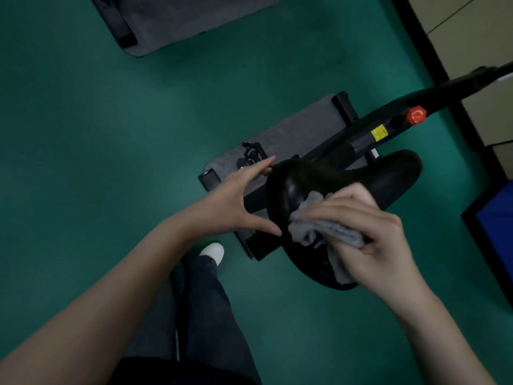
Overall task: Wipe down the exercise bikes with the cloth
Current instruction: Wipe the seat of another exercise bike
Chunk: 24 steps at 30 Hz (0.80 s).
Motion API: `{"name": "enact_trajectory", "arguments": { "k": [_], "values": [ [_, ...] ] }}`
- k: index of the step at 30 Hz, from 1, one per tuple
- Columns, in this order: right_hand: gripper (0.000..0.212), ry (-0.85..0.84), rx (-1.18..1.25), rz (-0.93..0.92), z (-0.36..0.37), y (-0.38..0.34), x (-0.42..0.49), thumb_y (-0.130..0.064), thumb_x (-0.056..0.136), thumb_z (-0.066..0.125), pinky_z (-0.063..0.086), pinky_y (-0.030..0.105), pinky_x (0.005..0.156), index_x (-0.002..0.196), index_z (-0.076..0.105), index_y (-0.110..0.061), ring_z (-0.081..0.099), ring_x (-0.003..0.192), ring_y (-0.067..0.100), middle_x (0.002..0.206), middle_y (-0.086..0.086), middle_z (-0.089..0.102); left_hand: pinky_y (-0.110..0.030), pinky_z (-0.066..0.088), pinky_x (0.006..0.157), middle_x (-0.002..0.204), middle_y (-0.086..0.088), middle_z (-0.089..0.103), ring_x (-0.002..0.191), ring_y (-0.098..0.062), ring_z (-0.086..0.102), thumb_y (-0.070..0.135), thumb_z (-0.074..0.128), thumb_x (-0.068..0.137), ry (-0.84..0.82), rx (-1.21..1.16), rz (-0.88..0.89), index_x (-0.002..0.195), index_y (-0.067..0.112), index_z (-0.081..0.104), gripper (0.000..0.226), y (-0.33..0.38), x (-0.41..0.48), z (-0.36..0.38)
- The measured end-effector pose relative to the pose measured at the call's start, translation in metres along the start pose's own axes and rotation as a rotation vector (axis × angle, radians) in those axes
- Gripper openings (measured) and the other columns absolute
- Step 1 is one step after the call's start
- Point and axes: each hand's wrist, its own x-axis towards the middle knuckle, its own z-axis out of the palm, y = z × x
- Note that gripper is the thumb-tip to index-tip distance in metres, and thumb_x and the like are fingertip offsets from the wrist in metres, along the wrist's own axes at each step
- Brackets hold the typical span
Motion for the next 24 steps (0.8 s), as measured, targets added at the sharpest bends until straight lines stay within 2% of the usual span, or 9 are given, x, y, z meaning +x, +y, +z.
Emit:
{"name": "enact_trajectory", "arguments": {
  "k": [4, 8, 10, 12, 14, 16, 18, 21, 24],
  "values": [
    [0.037, 0.185, -0.028, 0.087, 0.027, -0.004, -0.026, 0.023, 0.073, 0.065, 0.042, 0.025, 0.08, 0.096, 0.073, -0.005, 0.054, 0.089, 0.027, 0.099, -0.001, 0.07, -0.034, 0.029, 0.114, 0.147, 0.013, 0.033, 0.135, -0.001, 0.03, 0.079, 0.074, 0.04, -0.025, 0.088, 0.017, 0.134, 0.062, 0.015, 0.112, 0.008, 0.008, -0.01],
    [0.026, 0.389, 0.112, 0.226, 0.032, -0.015, -0.071, 0.009, 0.078, 0.064, 0.045, 0.026, 0.081, 0.093, 0.072, -0.011, 0.057, 0.092, 0.024, 0.098, -0.006, 0.071, -0.036, 0.031, 0.114, 0.147, 0.013, 0.033, 0.136, -0.002, 0.03, 0.07, 0.078, 0.039, -0.056, 0.198, 0.033, 0.136, 0.058, 0.015, 0.116, 0.014, 0.017, -0.015],
    [0.024, 0.651, 0.177, 0.376, 0.031, -0.016, -0.091, 0.001, 0.08, 0.061, 0.045, 0.022, 0.083, 0.09, 0.071, -0.019, 0.061, 0.093, 0.019, 0.096, -0.012, 0.07, -0.036, 0.03, 0.114, 0.146, 0.014, 0.032, 0.136, -0.002, 0.028, 0.07, 0.08, 0.039, -0.091, 0.222, 0.034, 0.133, 0.062, 0.014, 0.114, 0.018, 0.02, -0.018],
    [0.037, 1.032, 0.262, 0.572, 0.036, -0.01, -0.1, 0.004, 0.083, 0.059, 0.047, 0.014, 0.079, 0.086, 0.07, -0.031, 0.064, 0.09, 0.005, 0.091, -0.017, 0.07, -0.032, 0.028, 0.113, 0.144, 0.015, 0.032, 0.135, -0.001, 0.029, 0.064, 0.081, 0.04, -0.135, 0.253, 0.044, 0.135, 0.058, 0.015, 0.116, 0.022, 0.025, -0.021],
    [0.034, 1.386, 0.375, 0.695, 0.047, 0.003, -0.1, 0.004, 0.088, 0.058, 0.049, 0.012, 0.077, 0.092, 0.067, -0.028, 0.063, 0.088, -0.001, 0.089, -0.018, 0.07, -0.025, 0.027, 0.111, 0.141, 0.016, 0.031, 0.133, 0.002, 0.028, 0.054, 0.082, 0.041, -0.183, 0.29, 0.064, 0.138, 0.053, 0.015, 0.117, 0.026, 0.03, -0.024],
    [0.023, 1.59, 0.502, 0.746, 0.063, 0.016, -0.091, 0.001, 0.091, 0.056, 0.052, 0.024, 0.087, 0.099, 0.064, -0.02, 0.063, 0.095, 0.007, 0.098, -0.008, 0.069, -0.021, 0.027, 0.109, 0.142, 0.017, 0.03, 0.131, 0.004, 0.029, 0.054, 0.085, 0.04, -0.24, 0.312, 0.086, 0.136, 0.056, 0.014, 0.119, 0.027, 0.037, -0.026],
    [0.018, 1.685, 0.609, 0.794, 0.081, 0.021, -0.079, -0.002, 0.092, 0.055, 0.049, 0.036, 0.096, 0.101, 0.063, -0.016, 0.062, 0.1, 0.017, 0.104, 0.005, 0.066, -0.02, 0.028, 0.109, 0.144, 0.018, 0.028, 0.132, 0.005, 0.029, 0.062, 0.086, 0.038, -0.292, 0.316, 0.101, 0.134, 0.06, 0.013, 0.121, 0.026, 0.044, -0.029],
    [0.019, 1.871, 0.698, 0.836, 0.102, 0.011, -0.057, -0.004, 0.094, 0.054, 0.049, 0.043, 0.096, 0.101, 0.065, -0.018, 0.062, 0.099, 0.022, 0.102, 0.007, 0.066, -0.02, 0.031, 0.107, 0.147, 0.016, 0.028, 0.134, 0.003, 0.031, 0.074, 0.079, 0.031, -0.357, 0.305, 0.134, 0.137, 0.057, 0.015, 0.125, 0.022, 0.054, -0.031],
    [0.019, 2.046, 0.656, 0.813, 0.119, 0.0, -0.041, -0.006, 0.094, 0.053, 0.047, 0.05, 0.098, 0.105, 0.064, -0.018, 0.062, 0.106, 0.028, 0.108, 0.01, 0.066, -0.022, 0.031, 0.108, 0.147, 0.014, 0.03, 0.133, 0.005, 0.03, 0.078, 0.075, 0.034, -0.39, 0.346, 0.208, 0.143, 0.046, 0.018, 0.127, 0.018, 0.062, -0.035]
  ]
}}
